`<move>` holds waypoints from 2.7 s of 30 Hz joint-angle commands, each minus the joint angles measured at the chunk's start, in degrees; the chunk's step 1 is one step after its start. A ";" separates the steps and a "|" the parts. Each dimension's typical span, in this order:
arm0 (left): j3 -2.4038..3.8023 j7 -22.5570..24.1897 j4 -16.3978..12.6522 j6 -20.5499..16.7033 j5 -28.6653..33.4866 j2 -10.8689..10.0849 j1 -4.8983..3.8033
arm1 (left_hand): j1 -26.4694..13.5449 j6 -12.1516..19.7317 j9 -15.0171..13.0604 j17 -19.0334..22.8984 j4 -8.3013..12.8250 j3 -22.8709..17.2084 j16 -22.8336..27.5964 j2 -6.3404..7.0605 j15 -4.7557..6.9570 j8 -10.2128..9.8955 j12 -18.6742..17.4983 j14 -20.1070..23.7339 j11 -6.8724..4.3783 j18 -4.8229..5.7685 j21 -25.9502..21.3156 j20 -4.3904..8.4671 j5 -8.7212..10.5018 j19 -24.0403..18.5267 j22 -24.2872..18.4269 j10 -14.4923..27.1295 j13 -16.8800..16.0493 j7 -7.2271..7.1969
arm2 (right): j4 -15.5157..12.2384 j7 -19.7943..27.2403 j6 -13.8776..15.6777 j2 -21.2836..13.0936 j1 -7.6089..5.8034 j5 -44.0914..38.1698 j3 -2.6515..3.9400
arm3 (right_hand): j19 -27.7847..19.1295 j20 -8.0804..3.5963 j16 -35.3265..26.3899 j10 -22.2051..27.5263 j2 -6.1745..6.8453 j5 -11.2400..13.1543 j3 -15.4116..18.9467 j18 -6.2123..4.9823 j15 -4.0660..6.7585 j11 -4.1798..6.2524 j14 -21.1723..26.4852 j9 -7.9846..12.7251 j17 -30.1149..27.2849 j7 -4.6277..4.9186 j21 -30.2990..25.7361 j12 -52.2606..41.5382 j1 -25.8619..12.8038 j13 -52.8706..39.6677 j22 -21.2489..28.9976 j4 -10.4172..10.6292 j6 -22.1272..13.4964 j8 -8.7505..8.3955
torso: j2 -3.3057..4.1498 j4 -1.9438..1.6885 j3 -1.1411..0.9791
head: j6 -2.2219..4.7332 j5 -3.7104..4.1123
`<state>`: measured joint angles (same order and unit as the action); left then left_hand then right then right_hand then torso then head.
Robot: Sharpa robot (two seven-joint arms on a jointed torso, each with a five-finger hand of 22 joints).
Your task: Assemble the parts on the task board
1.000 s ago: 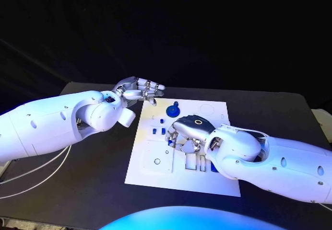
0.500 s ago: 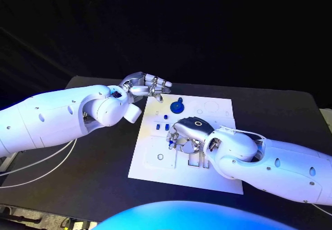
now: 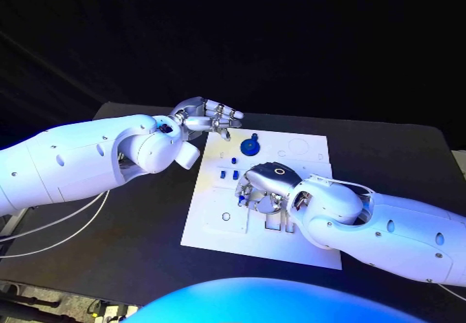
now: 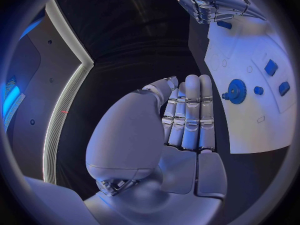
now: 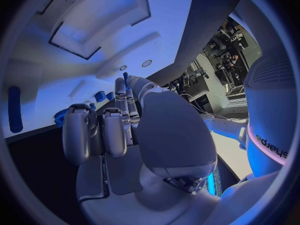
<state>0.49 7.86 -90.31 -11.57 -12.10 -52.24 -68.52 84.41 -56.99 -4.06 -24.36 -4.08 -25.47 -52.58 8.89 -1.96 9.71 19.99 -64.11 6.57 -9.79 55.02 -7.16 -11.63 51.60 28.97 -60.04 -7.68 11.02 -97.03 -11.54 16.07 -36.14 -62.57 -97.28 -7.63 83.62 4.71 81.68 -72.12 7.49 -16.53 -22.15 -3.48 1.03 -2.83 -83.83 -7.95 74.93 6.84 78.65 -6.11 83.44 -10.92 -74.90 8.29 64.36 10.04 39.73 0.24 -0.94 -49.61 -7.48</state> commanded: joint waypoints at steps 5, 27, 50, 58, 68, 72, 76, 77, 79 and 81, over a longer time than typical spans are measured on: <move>0.03 0.07 -0.12 0.68 -0.32 0.10 -0.03 | -0.24 0.39 0.05 0.09 0.18 0.07 0.25 -0.32 -0.17 -0.36 0.26 0.31 0.17 -0.73 -0.22 -0.07 0.09 -0.28 -0.06 0.46 0.07 0.08 | 0.34 0.52 -2.05 0.29 0.12 -0.44 -0.03 | 0.22 0.06 0.18 -0.36 -0.13 -0.10 -0.24 0.75 0.27 -0.16 -3.46 -0.07 1.55 0.01 -0.06 0.21 -0.65 0.05 -8.77 -0.05 0.25 0.05 | -0.05 -0.03 -0.03 | -0.16 0.10; 0.03 -0.31 -0.13 1.08 -0.32 0.00 -0.03 | -0.21 0.41 0.05 0.10 0.22 0.06 0.25 -0.37 -0.18 -0.34 0.28 0.32 0.18 -0.74 -0.23 -0.09 0.08 -0.28 -0.07 0.51 0.07 0.10 | 1.29 -0.98 -3.63 1.18 0.56 -1.80 -0.05 | 0.11 0.11 0.19 -0.42 -0.03 0.23 -0.33 0.70 0.22 -0.20 -3.46 -0.11 1.55 0.05 -0.24 0.38 -1.14 0.07 -8.71 -0.23 0.23 -0.04 | -0.05 -0.03 -0.02 | -0.25 -0.31; 0.03 -0.70 -0.17 1.45 -0.32 -0.04 -0.03 | -0.21 0.42 0.04 0.10 0.24 0.07 0.25 -0.39 -0.20 -0.33 0.31 0.31 0.20 -0.74 -0.23 -0.10 0.08 -0.28 -0.07 0.54 0.07 0.12 | 1.56 -2.67 -7.20 1.80 0.64 -2.78 -0.16 | -0.11 0.17 0.06 -0.42 0.23 0.45 -0.25 0.61 0.17 -0.26 -3.39 -0.14 1.32 0.09 -0.60 0.59 -1.88 0.09 -8.57 -0.31 0.13 -0.18 | -0.05 -0.02 -0.02 | -0.38 -0.31; 0.03 -0.85 -0.18 1.49 -0.32 -0.09 -0.03 | -0.21 0.42 0.04 0.10 0.24 0.07 0.25 -0.39 -0.20 -0.33 0.31 0.31 0.20 -0.74 -0.23 -0.10 0.08 -0.28 -0.07 0.54 0.07 0.12 | 1.57 -2.56 -6.66 1.85 0.64 -2.85 -0.18 | -0.15 0.19 0.01 -0.35 0.32 0.44 -0.23 0.60 0.15 -0.28 -3.37 -0.13 1.25 0.12 -0.67 0.69 -2.07 0.11 -8.55 -0.38 0.04 -0.27 | -0.07 0.02 -0.04 | -0.37 -0.35; 0.03 -1.13 -0.19 1.61 -0.32 -0.13 -0.03 | -0.22 0.42 0.02 0.10 0.28 0.08 0.27 -0.51 -0.23 -0.27 0.41 0.34 0.23 -0.74 -0.25 -0.15 0.08 -0.30 -0.09 0.59 0.06 0.15 | 1.60 -2.39 -4.79 1.61 0.63 -2.89 -0.19 | -0.91 1.08 -0.04 3.71 2.07 1.11 0.60 0.30 -0.88 -1.49 -3.27 1.49 1.08 1.04 -2.06 2.28 -4.79 0.94 -8.03 -0.48 -6.28 -4.42 | -0.10 0.02 -0.06 | -0.13 -0.18; 0.03 -1.20 -0.17 1.75 -0.32 -0.11 -0.03 | -0.22 0.42 0.02 0.10 0.28 0.08 0.27 -0.51 -0.23 -0.27 0.41 0.34 0.23 -0.74 -0.25 -0.15 0.08 -0.30 -0.09 0.59 0.06 0.15 | 0.84 -2.48 -3.24 0.94 0.63 -2.83 -0.19 | -1.11 1.13 -0.20 4.42 2.35 1.64 0.85 0.20 -0.87 -1.48 -3.19 1.71 0.81 0.93 -2.46 2.24 -5.08 1.07 -7.86 -0.67 -7.10 -4.98 | -0.11 -0.02 -0.07 | 0.05 -0.07; 0.03 -1.26 -0.13 1.85 -0.32 -0.14 -0.03 | -0.25 0.42 0.01 0.11 0.27 0.09 0.28 -0.53 -0.25 -0.25 0.43 0.34 0.24 -0.74 -0.26 -0.16 0.09 -0.31 -0.09 0.60 0.05 0.16 | -0.57 -2.89 -1.83 -0.36 0.58 -2.90 -0.16 | -1.16 1.15 -0.26 4.67 2.59 2.02 1.14 0.18 -0.87 -1.47 -3.15 1.85 0.70 0.80 -2.57 2.10 -5.36 1.09 -7.83 -0.76 -7.61 -5.33 | -0.17 0.08 -0.05 | 0.26 -0.02; 0.03 -1.26 -0.12 1.88 -0.32 -0.16 -0.03 | -0.25 0.42 0.01 0.11 0.27 0.09 0.28 -0.53 -0.25 -0.25 0.43 0.34 0.24 -0.74 -0.26 -0.16 0.09 -0.31 -0.09 0.60 0.05 0.16 | -1.01 -3.04 -1.58 -0.79 0.53 -2.96 -0.15 | -1.18 1.15 -0.28 4.68 2.60 2.06 1.16 0.17 -0.87 -1.47 -3.15 1.85 0.67 0.79 -2.61 2.09 -5.39 1.09 -7.82 -0.76 -7.61 -5.33 | -0.19 0.10 -0.05 | 0.28 0.04; 0.03 -1.26 -0.11 1.92 -0.32 -0.21 -0.02 | -0.25 0.42 0.01 0.11 0.27 0.09 0.28 -0.53 -0.25 -0.25 0.43 0.34 0.24 -0.74 -0.26 -0.16 0.09 -0.31 -0.09 0.60 0.05 0.16 | -2.04 -3.32 -1.14 -1.84 0.37 -3.08 -0.07 | -1.22 1.16 -0.38 4.74 2.66 2.27 1.30 0.14 -0.87 -1.47 -3.11 1.84 0.51 0.77 -2.71 2.02 -5.54 1.09 -7.78 -0.77 -7.55 -5.32 | -0.18 0.09 -0.05 | 0.42 0.25; 0.03 -1.25 -0.08 1.93 -0.32 -0.26 -0.02 | -0.25 0.42 0.01 0.11 0.27 0.09 0.28 -0.53 -0.25 -0.25 0.43 0.34 0.24 -0.74 -0.26 -0.16 0.09 -0.31 -0.09 0.60 0.05 0.16 | -3.29 -3.62 -0.79 -3.15 0.12 -3.17 0.08 | -1.23 1.16 -0.44 4.76 2.69 2.37 1.38 0.14 -0.87 -1.47 -3.08 1.83 0.41 0.75 -2.74 1.99 -5.62 1.09 -7.77 -0.77 -7.50 -5.30 | -0.17 0.08 -0.07 | 0.61 0.41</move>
<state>0.49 6.52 -90.31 -10.76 -12.25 -52.51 -68.52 84.42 -56.77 -4.08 -24.33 -4.09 -25.47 -52.58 8.89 -1.97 9.71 20.20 -64.12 6.77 -9.79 55.02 -7.16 -11.63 51.60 28.94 -59.85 -7.65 11.22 -99.68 -14.02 13.50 -38.86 -62.27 -99.45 -7.65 82.68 5.64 81.39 -67.39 10.18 -14.50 -21.10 -3.49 0.51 -4.46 -83.92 -6.15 74.90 7.56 76.10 -3.76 78.33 -9.79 -74.90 7.44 57.10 5.07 39.56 0.28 -1.01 -49.17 -7.26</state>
